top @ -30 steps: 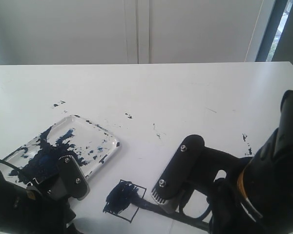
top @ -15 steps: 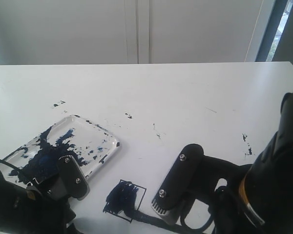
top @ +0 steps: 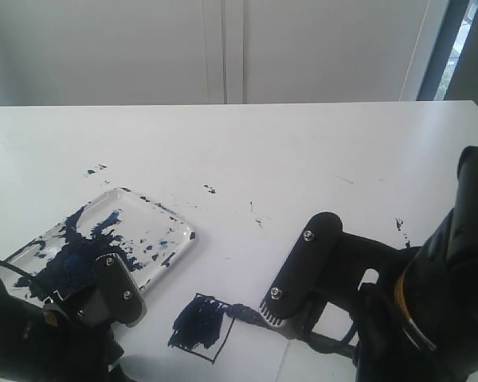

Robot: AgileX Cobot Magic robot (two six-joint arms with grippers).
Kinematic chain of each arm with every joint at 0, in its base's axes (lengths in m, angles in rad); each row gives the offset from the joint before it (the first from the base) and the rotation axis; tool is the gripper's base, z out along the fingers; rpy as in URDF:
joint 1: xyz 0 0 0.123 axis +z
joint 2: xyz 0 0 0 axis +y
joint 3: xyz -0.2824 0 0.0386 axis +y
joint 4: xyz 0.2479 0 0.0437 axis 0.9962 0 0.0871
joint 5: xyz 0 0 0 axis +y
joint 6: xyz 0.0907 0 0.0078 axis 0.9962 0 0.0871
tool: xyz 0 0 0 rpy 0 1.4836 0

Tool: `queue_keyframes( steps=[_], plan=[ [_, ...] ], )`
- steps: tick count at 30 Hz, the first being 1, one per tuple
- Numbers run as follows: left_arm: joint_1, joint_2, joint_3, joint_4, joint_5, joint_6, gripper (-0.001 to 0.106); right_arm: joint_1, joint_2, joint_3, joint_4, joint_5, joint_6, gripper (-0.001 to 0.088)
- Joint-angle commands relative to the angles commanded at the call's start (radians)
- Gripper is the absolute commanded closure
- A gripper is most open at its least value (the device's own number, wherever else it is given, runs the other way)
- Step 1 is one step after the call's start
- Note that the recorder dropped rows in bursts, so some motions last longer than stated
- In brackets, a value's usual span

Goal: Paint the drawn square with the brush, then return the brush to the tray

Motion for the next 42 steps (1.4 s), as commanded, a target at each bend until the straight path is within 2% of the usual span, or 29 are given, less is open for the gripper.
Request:
queue_keyframes(
  steps=[4,10,14,18,20,33,39,42],
  plan=[
    [0.000,0.000,0.000,0.000,0.000,0.000,0.047,0.000,0.000,0.000,0.039,0.007,-0.017,0.0868],
    [0.000,0.000,0.000,0.000,0.000,0.000,0.047,0.000,0.000,0.000,0.194,0.009,-0.101,0.0868],
    [0.000,0.000,0.000,0.000,0.000,0.000,0.047,0.000,0.000,0.000,0.131,0.005,-0.077,0.0868],
    [0.000,0.000,0.000,0.000,0.000,0.000,0.047,0.000,0.000,0.000,-0.060,0.007,0.028,0.0868],
    [0.000,0.000,0.000,0.000,0.000,0.000,0.047,0.000,0.000,0.000,-0.080,0.007,0.035,0.0868],
    [0.000,0.000,0.000,0.000,0.000,0.000,0.047,0.000,0.000,0.000,-0.012,0.007,0.023,0.0868],
    [0.000,0.000,0.000,0.000,0.000,0.000,0.047,0.000,0.000,0.000,0.076,0.007,-0.030,0.0868],
    [0.000,0.000,0.000,0.000,0.000,0.000,0.047,0.000,0.000,0.000,0.066,0.007,-0.026,0.0868]
  ],
)
